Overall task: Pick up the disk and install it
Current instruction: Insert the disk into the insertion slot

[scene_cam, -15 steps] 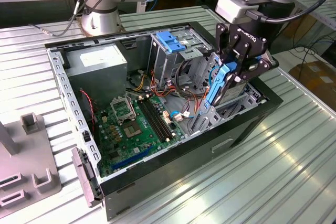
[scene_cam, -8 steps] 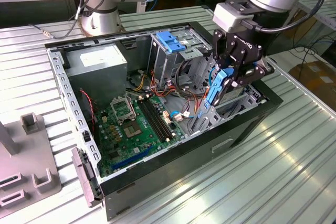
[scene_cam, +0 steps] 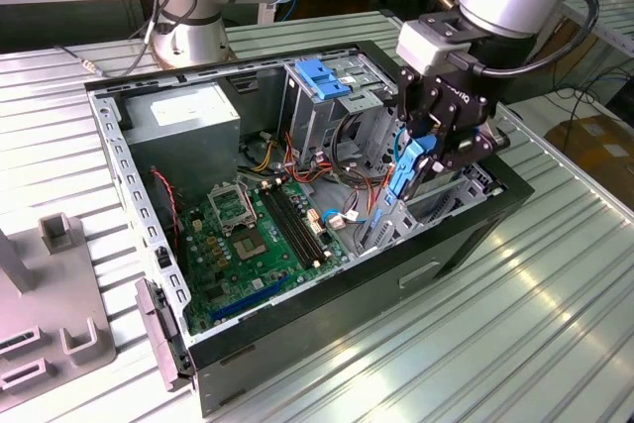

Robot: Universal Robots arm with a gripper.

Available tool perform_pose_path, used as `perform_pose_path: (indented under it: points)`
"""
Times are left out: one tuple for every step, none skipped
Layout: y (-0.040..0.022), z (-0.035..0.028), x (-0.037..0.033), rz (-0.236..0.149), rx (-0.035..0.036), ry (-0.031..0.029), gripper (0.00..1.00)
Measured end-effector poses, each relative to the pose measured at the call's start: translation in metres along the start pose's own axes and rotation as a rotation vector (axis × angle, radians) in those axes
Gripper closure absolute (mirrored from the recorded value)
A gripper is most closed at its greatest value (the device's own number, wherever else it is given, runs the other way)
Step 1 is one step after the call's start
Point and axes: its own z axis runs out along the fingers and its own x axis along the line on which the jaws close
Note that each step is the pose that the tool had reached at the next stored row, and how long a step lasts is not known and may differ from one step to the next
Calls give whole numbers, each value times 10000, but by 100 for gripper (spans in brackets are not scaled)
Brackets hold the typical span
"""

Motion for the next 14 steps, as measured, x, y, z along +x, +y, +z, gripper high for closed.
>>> perform_pose_path:
  points:
    - [0, 16, 0, 0, 0, -1, 63]
    - [0, 30, -1, 0, -1, -2, 63]
    - [0, 39, -1, 1, -1, -1, 63]
    - [0, 53, -1, 0, -1, -2, 63]
    - [0, 59, -1, 0, -2, 1, 63]
    - [0, 59, -1, 0, -1, 5, 63]
    - [0, 60, -1, 0, -1, 5, 63]
    - [0, 60, -1, 0, -2, 5, 63]
    - [0, 60, -1, 0, -1, 4, 63]
    - [0, 60, -1, 0, -1, 5, 63]
    - [0, 60, -1, 0, -1, 4, 63]
    - [0, 60, -1, 1, -1, 4, 63]
    - [0, 60, -1, 0, -1, 5, 63]
    - [0, 60, -1, 0, -1, 5, 63]
